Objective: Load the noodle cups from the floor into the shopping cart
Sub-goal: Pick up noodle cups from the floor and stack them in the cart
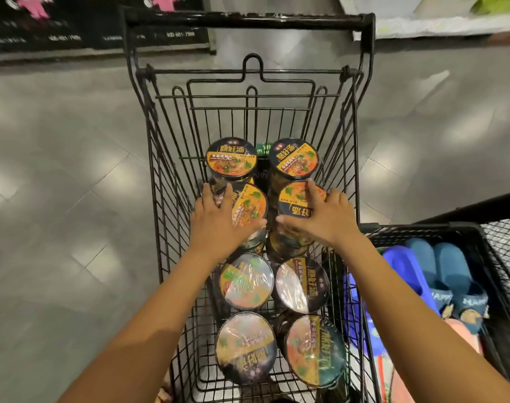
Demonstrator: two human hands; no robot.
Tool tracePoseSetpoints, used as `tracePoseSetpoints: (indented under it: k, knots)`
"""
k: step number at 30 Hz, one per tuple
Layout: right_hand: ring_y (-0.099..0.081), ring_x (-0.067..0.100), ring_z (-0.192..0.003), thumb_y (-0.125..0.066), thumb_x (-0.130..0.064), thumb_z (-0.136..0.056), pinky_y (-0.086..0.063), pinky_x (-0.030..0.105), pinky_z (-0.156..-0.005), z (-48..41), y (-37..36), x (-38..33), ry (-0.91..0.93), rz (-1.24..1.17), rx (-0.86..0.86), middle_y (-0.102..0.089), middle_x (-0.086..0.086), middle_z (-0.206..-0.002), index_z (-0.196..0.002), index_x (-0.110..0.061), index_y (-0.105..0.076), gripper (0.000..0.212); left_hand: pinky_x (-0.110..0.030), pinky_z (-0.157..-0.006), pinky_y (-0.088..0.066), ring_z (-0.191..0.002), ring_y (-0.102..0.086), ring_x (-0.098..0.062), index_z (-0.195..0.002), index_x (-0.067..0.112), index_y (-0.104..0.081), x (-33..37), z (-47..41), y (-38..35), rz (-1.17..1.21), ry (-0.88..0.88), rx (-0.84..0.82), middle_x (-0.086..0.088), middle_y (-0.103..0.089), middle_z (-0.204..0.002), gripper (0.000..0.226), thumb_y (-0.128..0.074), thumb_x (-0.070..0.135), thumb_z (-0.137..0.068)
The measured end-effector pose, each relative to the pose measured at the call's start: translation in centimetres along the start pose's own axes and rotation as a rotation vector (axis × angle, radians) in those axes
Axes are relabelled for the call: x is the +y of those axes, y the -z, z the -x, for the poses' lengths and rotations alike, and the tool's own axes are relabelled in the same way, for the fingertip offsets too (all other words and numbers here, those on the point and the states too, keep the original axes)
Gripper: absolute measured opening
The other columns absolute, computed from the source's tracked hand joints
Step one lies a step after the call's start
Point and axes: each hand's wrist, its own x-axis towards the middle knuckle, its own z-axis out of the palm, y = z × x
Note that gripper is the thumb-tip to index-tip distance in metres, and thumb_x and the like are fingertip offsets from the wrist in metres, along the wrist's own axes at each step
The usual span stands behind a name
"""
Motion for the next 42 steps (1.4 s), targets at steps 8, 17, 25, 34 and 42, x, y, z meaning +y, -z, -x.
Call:
tracePoseSetpoints:
  k: [8, 17, 25, 34, 42]
  knots:
    - [-0.036, 0.037, -0.126, -0.034, -0.079, -0.072, -0.035, 0.045, -0.100, 8.5, -0.7, -6.4, 0.161, 0.041, 0.150, -0.044, 0.017, -0.136, -0.149, -0.023, -0.030, 0.096, -0.048, -0.117, -0.012, -0.145, -0.008, -0.037, -0.154, 0.023, -0.014, -6.1, 8.5, 2.3, 0.074, 0.069, 0.078, -0.021, -0.008, -0.158, 0.098, -0.033, 0.081, -0.078]
    - [-0.054, 0.041, -0.100, -0.036, -0.077, -0.070, -0.048, 0.047, -0.080, 21.8, -10.3, -23.4, 0.541, 0.138, -0.052, -0.059, 0.020, -0.110, -0.134, -0.015, -0.053, 0.091, -0.045, -0.118, -0.015, -0.145, -0.012, -0.038, -0.152, 0.024, -0.020, -21.9, 25.5, -0.1, 0.095, 0.354, 0.037, -0.023, -0.016, -0.156, 0.111, -0.011, 0.084, -0.060]
    - [-0.036, 0.036, -0.129, -0.037, -0.077, -0.076, -0.034, 0.044, -0.101, 33.5, -19.0, -37.8, 0.845, 0.380, -0.185, -0.042, 0.014, -0.138, -0.149, -0.023, -0.028, 0.092, -0.050, -0.117, -0.006, -0.146, -0.002, -0.040, -0.152, 0.024, -0.021, -35.2, 43.8, -2.8, 0.135, 0.657, 0.104, -0.021, -0.008, -0.159, 0.106, -0.013, 0.083, -0.065]
    - [-0.031, 0.031, -0.132, -0.044, -0.074, -0.076, -0.029, 0.039, -0.105, 47.7, -28.8, -50.4, 1.253, 0.610, -0.334, -0.039, 0.011, -0.144, -0.147, -0.024, -0.030, 0.088, -0.056, -0.111, -0.024, -0.139, -0.026, -0.048, -0.145, 0.021, -0.041, -43.0, 62.6, -8.3, 0.329, 1.104, 0.169, -0.027, -0.031, -0.150, 0.100, -0.022, 0.081, -0.067]
    - [-0.035, 0.031, -0.131, -0.047, -0.073, -0.081, -0.032, 0.037, -0.105, 56.0, -35.1, -57.5, 1.493, 0.851, -0.488, -0.044, 0.011, -0.141, -0.146, -0.022, -0.032, 0.084, -0.046, -0.118, -0.003, -0.146, 0.003, -0.038, -0.154, 0.025, -0.010, -44.8, 71.1, -14.0, 0.622, 1.467, 0.156, -0.019, -0.001, -0.160, 0.107, -0.010, 0.086, -0.065]
